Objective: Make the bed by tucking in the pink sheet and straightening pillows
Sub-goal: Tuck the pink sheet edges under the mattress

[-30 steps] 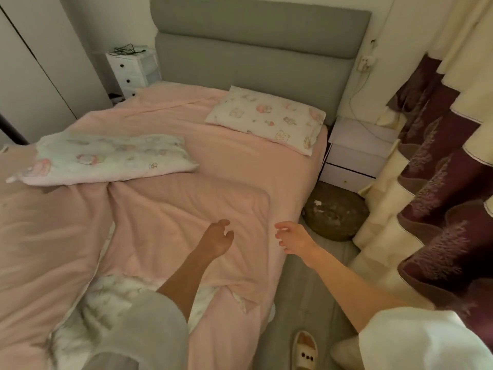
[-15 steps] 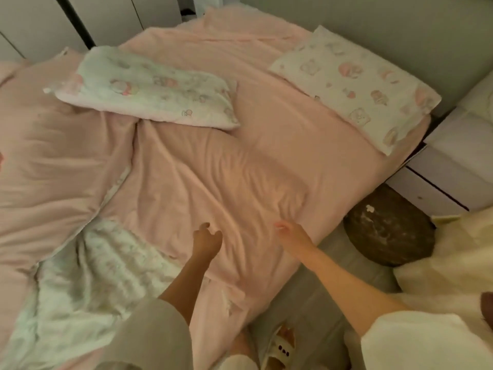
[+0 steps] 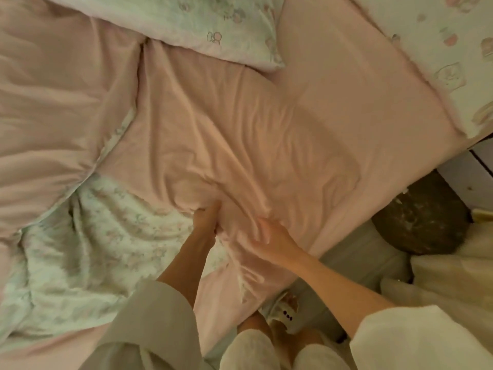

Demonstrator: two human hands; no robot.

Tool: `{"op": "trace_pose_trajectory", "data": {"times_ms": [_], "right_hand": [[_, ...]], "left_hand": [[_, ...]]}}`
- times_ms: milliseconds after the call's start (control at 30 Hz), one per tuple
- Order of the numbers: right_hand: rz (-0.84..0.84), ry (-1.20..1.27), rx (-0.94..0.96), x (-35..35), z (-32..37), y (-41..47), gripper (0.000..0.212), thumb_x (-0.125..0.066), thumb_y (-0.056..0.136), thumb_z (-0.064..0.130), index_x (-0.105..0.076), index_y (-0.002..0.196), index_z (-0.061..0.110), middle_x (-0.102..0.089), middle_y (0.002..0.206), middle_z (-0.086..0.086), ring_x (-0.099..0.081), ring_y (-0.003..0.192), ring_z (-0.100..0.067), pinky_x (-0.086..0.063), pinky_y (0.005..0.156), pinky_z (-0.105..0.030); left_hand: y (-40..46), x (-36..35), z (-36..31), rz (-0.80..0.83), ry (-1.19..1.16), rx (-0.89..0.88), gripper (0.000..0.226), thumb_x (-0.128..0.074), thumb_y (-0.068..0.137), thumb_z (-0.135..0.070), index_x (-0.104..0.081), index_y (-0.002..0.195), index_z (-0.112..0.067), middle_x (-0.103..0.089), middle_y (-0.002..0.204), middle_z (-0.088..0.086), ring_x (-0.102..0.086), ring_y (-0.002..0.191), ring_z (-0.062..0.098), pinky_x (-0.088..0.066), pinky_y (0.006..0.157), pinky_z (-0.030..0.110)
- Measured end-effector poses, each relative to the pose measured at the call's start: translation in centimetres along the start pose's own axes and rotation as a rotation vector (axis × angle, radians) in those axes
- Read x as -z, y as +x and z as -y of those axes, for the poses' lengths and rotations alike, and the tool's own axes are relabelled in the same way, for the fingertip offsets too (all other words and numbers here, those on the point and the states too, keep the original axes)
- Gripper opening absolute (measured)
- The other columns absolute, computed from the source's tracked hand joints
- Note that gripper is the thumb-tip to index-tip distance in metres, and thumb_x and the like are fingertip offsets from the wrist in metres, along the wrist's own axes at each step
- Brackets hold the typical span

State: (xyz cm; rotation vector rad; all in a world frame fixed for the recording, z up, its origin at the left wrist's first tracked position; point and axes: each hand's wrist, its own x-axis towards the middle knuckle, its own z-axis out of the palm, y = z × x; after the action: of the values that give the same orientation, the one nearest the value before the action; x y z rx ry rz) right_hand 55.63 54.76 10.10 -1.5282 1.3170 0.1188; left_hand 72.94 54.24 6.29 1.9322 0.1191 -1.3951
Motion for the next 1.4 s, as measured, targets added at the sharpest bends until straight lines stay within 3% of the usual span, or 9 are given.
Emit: {"op": "trace_pose_trajectory", "data": {"times_ms": [100,200,333,433,633,900,1100,1233,1400], "right_hand": [[0.065,-0.076,-0.039,0.9,0.9,0.0,0.107,-0.058,0.074,0.066,0.008,0.149,0.028,0.001,0.159,0.008,0.0,0.147,-0.017,-0.014,0.119,-0.043],[-0.065,-0.107,-0.1,2.8,1.2,0.7,0.116,-0.055,0.069,0.073,0.019,0.147,0.028,0.017,0.157,0.011,0.011,0.146,-0.014,-0.008,0.119,-0.046],[-0.331,0.072,0.008,7.0,1.8,2.2,0.078,-0.055,0.083,0.047,-0.019,0.147,0.021,-0.025,0.154,0.002,-0.028,0.14,-0.015,-0.032,0.111,-0.038],[-0.511,0.078,-0.087,12.9,1.3,2.6,0.026,-0.045,0.093,0.024,-0.052,0.117,0.016,-0.058,0.119,-0.008,-0.058,0.106,-0.028,-0.048,0.089,-0.041],[-0.7,-0.145,-0.053,25.0,-0.4,2.1,0.023,-0.043,0.09,0.016,-0.046,0.113,0.017,-0.061,0.11,-0.006,-0.06,0.097,-0.033,-0.048,0.082,-0.042],[-0.963,-0.212,0.049,43.1,-4.5,4.0,0.023,-0.041,0.092,0.009,-0.046,0.115,0.009,-0.065,0.098,-0.014,-0.06,0.087,-0.037,-0.043,0.067,-0.039],[-0.948,-0.216,-0.074,49.5,-11.2,8.4,0.022,-0.042,0.094,0.014,-0.047,0.114,0.007,-0.066,0.098,-0.016,-0.062,0.087,-0.035,-0.036,0.062,-0.032],[-0.844,-0.25,-0.153,49.4,-13.6,14.1,0.025,-0.044,0.095,0.022,-0.047,0.118,0.013,-0.063,0.112,-0.009,-0.06,0.1,-0.031,-0.047,0.076,-0.037],[-0.914,-0.433,-0.102,50.3,-15.6,22.0,0.039,-0.051,0.087,0.018,-0.048,0.126,0.014,-0.055,0.127,-0.012,-0.049,0.118,-0.031,-0.031,0.101,-0.046]], "left_hand": [[-2.1,-2.9,-3.7,0.076,0.015,-0.091,0.013,-0.056,0.087,-0.021,-0.053,0.088,-0.008,-0.048,0.072,0.003,-0.046,0.063,0.015,-0.04,0.054,0.028],[-4.4,-5.6,-7.5,0.176,-0.076,-0.202,0.017,-0.053,0.09,-0.019,-0.055,0.103,-0.008,-0.055,0.076,0.001,-0.053,0.065,0.013,-0.043,0.051,0.024],[-6.8,-9.1,-12.1,0.246,-0.112,-0.286,0.005,-0.051,0.089,-0.01,-0.052,0.084,-0.012,-0.048,0.066,0.0,-0.045,0.057,0.013,-0.037,0.04,0.016],[-8.3,-12.0,-14.1,0.249,-0.154,-0.292,0.004,-0.051,0.09,-0.009,-0.052,0.094,-0.009,-0.05,0.068,0.001,-0.048,0.059,0.012,-0.043,0.041,0.018],[-12.0,-20.6,-17.8,0.245,-0.225,-0.375,0.004,-0.051,0.092,-0.008,-0.053,0.093,-0.011,-0.055,0.079,0.006,-0.055,0.071,0.016,-0.05,0.059,0.029],[-15.9,-37.3,-23.8,0.333,-0.199,-0.514,0.011,-0.051,0.092,-0.009,-0.05,0.083,-0.016,-0.054,0.081,0.003,-0.054,0.074,0.015,-0.051,0.06,0.028],[-12.4,-47.6,-24.1,0.312,0.068,-0.522,0.018,-0.052,0.093,-0.02,-0.049,0.076,-0.014,-0.052,0.079,0.004,-0.052,0.077,0.022,-0.05,0.077,0.041],[-6.5,-49.5,-22.9,0.163,0.337,-0.484,0.033,-0.051,0.093,-0.036,-0.056,0.095,-0.003,-0.056,0.102,0.01,-0.054,0.104,0.029,-0.045,0.086,0.037],[0.5,-52.3,-20.7,0.06,1.06,-0.769,0.064,-0.032,0.093,-0.059,-0.018,0.148,-0.029,-0.011,0.157,0.005,-0.008,0.144,0.03,-0.001,0.116,0.048]]}}
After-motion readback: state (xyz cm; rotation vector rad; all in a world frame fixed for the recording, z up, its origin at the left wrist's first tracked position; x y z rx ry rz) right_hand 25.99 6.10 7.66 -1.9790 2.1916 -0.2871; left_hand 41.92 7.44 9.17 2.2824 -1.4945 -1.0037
